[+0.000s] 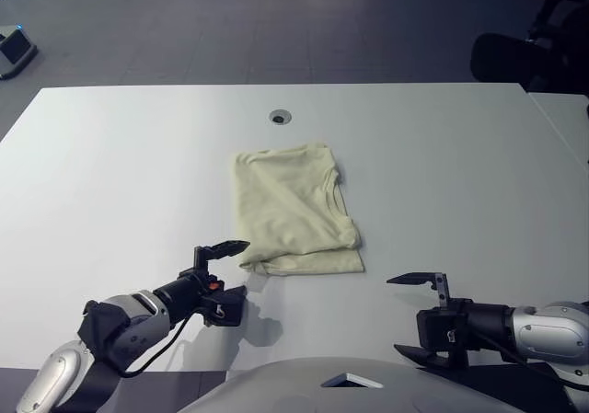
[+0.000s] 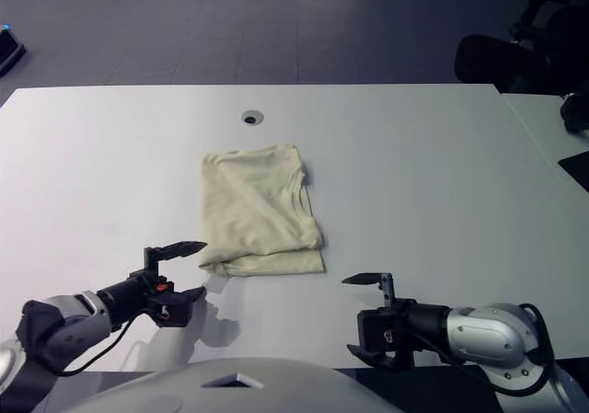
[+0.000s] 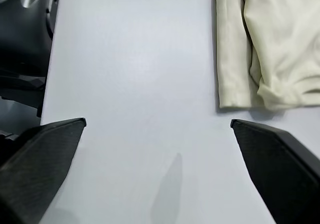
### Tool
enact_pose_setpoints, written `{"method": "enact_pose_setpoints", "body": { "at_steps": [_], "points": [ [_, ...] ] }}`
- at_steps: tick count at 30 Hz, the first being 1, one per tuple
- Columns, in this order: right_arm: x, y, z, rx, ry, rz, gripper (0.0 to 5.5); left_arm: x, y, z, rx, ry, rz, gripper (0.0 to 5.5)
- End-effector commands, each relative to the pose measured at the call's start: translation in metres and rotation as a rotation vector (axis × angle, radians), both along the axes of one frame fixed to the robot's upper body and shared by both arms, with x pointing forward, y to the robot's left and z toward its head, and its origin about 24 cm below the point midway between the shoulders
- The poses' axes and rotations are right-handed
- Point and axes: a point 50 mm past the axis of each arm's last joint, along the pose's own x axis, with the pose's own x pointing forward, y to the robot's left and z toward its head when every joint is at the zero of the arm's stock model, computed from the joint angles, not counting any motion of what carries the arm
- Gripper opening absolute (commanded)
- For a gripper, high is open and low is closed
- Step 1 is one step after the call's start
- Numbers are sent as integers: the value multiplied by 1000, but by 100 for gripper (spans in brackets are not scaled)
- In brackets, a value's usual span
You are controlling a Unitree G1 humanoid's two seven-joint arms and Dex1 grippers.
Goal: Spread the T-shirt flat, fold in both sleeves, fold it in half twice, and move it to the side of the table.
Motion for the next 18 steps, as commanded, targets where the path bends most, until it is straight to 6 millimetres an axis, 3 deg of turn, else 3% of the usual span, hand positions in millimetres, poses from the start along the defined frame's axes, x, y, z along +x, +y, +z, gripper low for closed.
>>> {"method": "enact_pose_setpoints", "body": {
  "at_steps": [1,6,18],
  "points": [
    [5,1,-7,-33,-15,31,540,11,18,-36,144,124,130,402],
    [10,5,-8,-24,-29,53,540,13,11,-41,137,164,117,305],
    [23,6,-17,-48,-67,57,540,7,-13,-26,122,201,-22,80]
  ]
}}
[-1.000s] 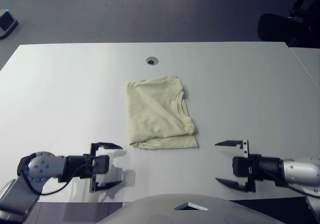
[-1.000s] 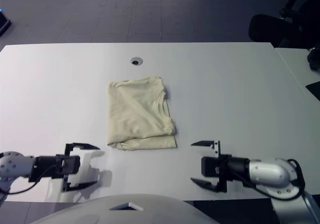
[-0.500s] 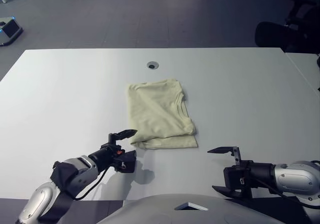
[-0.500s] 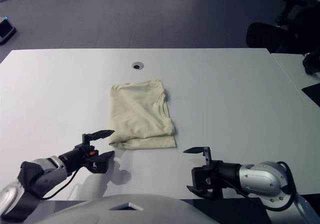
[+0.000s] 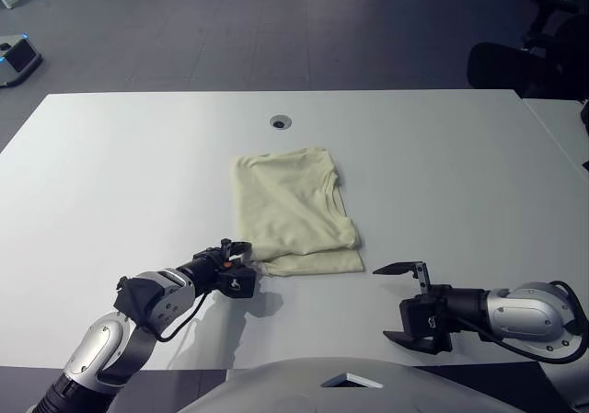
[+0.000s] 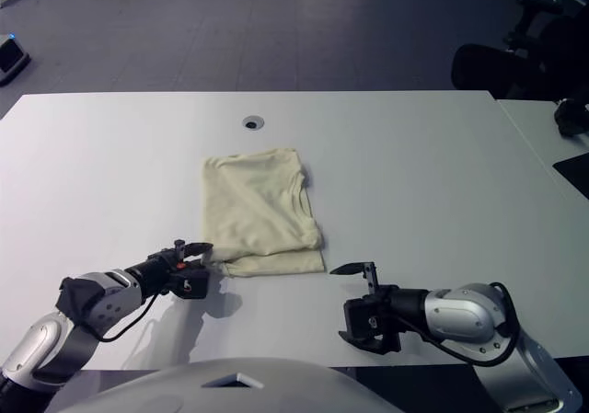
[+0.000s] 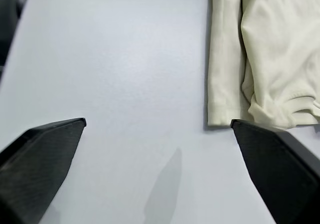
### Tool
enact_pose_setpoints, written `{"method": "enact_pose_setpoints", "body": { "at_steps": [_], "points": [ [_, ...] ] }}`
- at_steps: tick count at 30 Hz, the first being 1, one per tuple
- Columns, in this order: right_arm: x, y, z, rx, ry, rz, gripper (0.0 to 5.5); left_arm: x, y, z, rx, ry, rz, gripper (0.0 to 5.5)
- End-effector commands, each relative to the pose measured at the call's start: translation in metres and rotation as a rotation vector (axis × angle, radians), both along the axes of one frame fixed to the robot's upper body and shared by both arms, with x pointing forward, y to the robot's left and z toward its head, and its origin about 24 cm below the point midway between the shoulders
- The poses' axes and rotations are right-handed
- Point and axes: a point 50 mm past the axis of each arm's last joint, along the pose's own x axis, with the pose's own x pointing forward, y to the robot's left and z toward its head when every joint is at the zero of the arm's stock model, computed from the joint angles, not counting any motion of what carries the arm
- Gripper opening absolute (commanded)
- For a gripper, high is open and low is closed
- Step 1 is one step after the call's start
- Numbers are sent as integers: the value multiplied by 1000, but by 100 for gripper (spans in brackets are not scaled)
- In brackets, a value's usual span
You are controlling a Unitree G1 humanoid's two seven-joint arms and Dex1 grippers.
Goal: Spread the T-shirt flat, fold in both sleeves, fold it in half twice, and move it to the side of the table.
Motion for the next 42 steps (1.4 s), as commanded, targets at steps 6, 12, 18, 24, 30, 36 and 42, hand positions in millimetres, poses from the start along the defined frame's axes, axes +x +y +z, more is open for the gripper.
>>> {"method": "enact_pose_setpoints", "body": {
  "at_steps": [6,12,18,24,30,36,42],
  "points": [
    [23,7,-19,-75,-207,97,540,-24,2,-15,62,195,-68,8],
    [46,10,-35,-128,-371,179,540,-27,10,-14,57,239,-101,8],
    [59,19,-41,-100,-435,201,474,-26,8,-15,45,249,-126,8],
    [59,18,-44,-101,-426,210,375,-26,7,-17,36,254,-127,8],
    [61,16,-46,-113,-409,202,276,-27,6,-17,32,264,-132,8],
    [61,14,-48,-126,-390,196,173,-28,7,-15,32,272,-139,8],
    [60,12,-45,-123,-351,189,64,-25,4,-16,11,304,-227,8]
  ]
}}
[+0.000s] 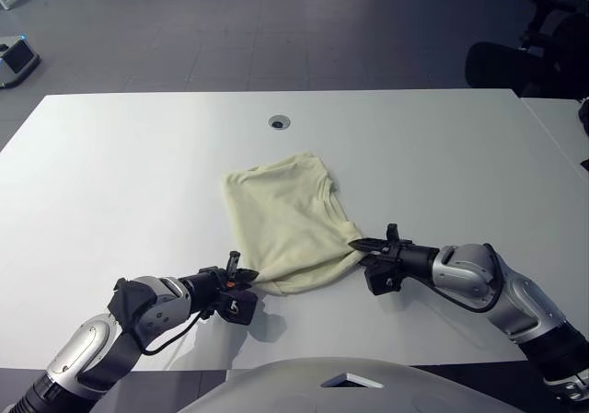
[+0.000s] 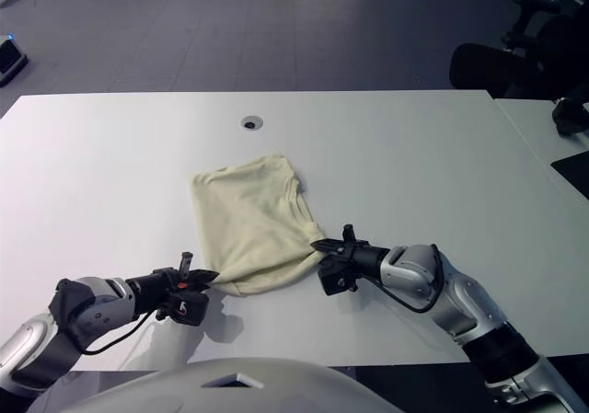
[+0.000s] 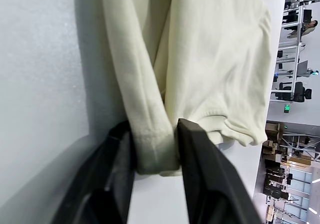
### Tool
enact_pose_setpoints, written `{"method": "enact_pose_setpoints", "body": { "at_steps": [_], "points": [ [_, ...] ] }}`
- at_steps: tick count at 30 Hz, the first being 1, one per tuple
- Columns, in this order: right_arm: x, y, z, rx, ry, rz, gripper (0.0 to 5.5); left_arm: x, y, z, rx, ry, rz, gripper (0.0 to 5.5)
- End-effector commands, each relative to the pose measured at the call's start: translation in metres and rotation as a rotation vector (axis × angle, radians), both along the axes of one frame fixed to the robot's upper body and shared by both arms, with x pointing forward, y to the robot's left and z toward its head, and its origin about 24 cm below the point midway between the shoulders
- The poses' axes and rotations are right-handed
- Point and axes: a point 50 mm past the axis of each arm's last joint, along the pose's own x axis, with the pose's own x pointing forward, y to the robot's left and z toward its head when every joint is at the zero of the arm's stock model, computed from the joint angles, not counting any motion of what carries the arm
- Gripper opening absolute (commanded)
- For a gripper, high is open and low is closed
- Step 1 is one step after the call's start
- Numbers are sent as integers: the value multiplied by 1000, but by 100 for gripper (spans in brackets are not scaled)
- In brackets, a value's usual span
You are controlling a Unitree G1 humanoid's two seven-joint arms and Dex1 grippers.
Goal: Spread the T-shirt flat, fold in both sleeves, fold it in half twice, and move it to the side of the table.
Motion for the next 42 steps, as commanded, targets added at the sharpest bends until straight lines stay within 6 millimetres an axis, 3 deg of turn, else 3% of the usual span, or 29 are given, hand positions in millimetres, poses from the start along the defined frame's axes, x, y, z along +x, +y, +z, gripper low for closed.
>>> {"method": "enact_pose_setpoints", "body": {
  "at_steps": [1,3,11,16,21,29,36,42],
  "points": [
    [-6,-8,-5,-54,115,-22,44,-7,4,-17,56,146,-80,8],
    [-11,-8,4,-30,182,-17,19,-2,5,-15,49,145,-106,8],
    [-34,-24,38,-93,532,27,15,-3,26,-5,89,255,-167,8],
    [-47,-18,52,-14,781,-12,15,-14,7,17,-128,483,-108,8],
    [-48,-20,69,49,1007,-85,15,-20,4,40,-230,700,-53,8],
    [-7,-19,107,272,1236,-158,14,22,25,61,-388,884,125,8],
    [35,-16,104,388,1320,-245,14,68,30,66,-544,935,232,8],
    [64,-18,91,444,1341,-334,14,91,28,64,-601,960,271,8]
  ]
}}
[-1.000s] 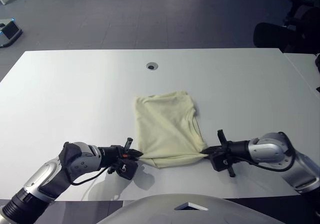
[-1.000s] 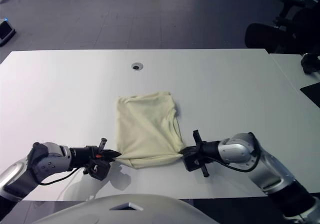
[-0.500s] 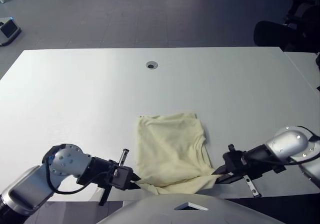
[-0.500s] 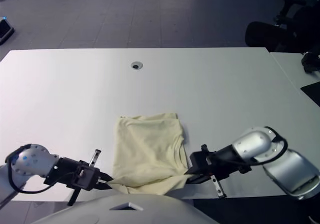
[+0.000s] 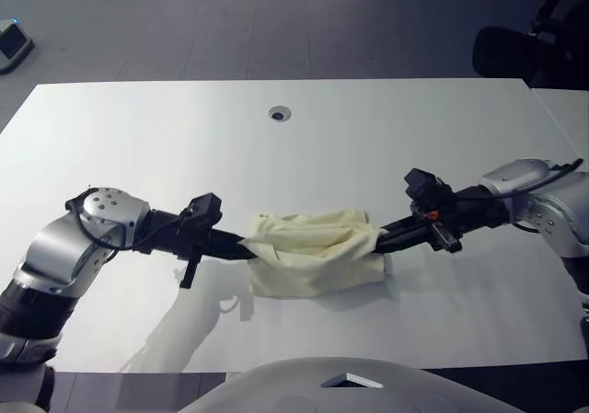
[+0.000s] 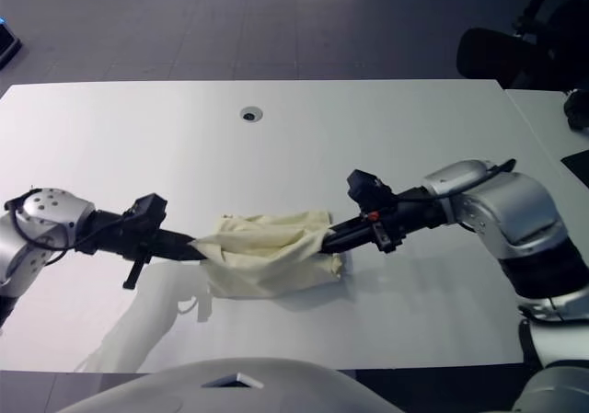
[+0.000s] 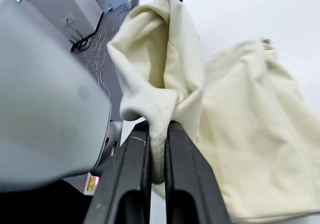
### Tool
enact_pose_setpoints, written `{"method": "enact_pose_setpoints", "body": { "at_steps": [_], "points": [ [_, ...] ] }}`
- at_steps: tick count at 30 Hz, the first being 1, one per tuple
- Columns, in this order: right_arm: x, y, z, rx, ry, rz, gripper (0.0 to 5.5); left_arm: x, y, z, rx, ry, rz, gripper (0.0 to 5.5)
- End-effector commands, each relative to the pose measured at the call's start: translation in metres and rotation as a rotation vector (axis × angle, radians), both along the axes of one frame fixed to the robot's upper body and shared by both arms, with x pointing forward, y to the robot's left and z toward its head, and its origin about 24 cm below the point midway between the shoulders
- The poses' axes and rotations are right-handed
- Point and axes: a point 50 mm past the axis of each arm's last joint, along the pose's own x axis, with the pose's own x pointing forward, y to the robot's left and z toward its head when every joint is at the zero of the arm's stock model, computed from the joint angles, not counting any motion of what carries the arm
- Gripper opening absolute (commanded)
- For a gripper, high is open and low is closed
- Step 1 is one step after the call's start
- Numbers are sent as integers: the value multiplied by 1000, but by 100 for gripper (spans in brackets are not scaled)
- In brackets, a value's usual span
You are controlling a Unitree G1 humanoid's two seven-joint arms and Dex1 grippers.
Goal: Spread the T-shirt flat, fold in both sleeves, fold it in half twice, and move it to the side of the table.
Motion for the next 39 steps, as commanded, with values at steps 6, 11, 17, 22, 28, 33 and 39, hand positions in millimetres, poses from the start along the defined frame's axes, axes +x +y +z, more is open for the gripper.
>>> {"method": "enact_pose_setpoints", "body": {
  "at_steps": [6,11,17,22,28,33,39],
  "points": [
    [26,-10,-33,-81,44,-100,14,23,2,-19,18,60,63,8],
    [29,-14,-43,-101,56,-116,14,36,0,-25,18,46,107,8],
    [36,-15,-46,-102,43,-153,14,45,-10,-22,-12,21,116,8],
    [43,-20,-47,-124,-8,-206,14,52,-8,-20,4,-32,171,37],
    [57,-35,-52,-166,-91,-379,122,81,-1,-18,47,-136,351,133],
    [64,-34,-54,-149,-157,-492,204,98,1,-17,68,-220,483,218],
    [70,-3,-18,45,-373,-539,301,79,-7,2,-62,-242,444,318]
  ]
}}
